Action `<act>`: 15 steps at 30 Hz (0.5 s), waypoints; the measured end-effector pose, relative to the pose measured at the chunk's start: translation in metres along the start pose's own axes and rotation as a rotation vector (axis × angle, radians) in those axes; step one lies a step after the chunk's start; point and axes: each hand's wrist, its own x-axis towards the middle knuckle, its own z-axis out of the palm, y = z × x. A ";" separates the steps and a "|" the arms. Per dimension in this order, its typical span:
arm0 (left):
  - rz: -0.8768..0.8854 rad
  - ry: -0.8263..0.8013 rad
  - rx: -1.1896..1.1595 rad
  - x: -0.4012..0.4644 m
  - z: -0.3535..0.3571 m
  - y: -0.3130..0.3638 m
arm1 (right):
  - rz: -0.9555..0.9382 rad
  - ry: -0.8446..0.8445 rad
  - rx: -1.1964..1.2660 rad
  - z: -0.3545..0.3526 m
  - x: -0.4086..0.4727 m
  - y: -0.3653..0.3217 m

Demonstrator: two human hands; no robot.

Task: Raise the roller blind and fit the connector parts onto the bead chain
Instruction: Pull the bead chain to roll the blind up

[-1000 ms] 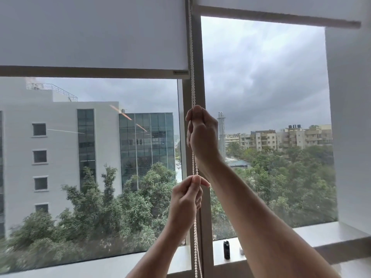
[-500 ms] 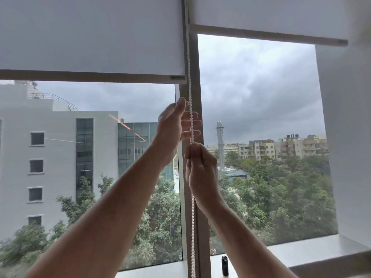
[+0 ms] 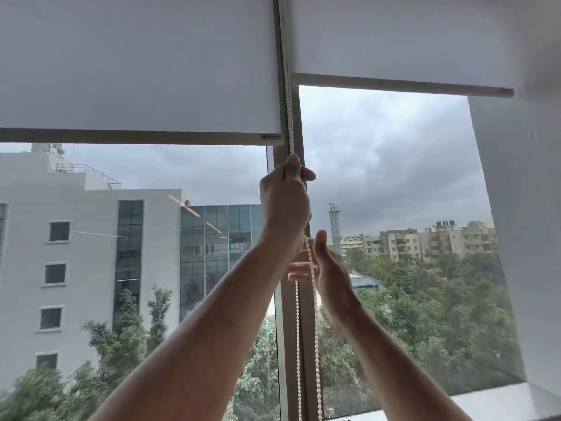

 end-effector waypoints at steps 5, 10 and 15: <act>0.015 -0.021 0.050 -0.027 -0.009 -0.021 | -0.004 0.100 0.161 -0.009 0.048 -0.052; 0.017 -0.019 0.043 -0.054 -0.020 -0.044 | 0.059 0.039 0.224 0.012 0.090 -0.110; 0.009 -0.039 0.010 -0.067 -0.027 -0.049 | 0.091 0.093 0.183 0.051 0.111 -0.140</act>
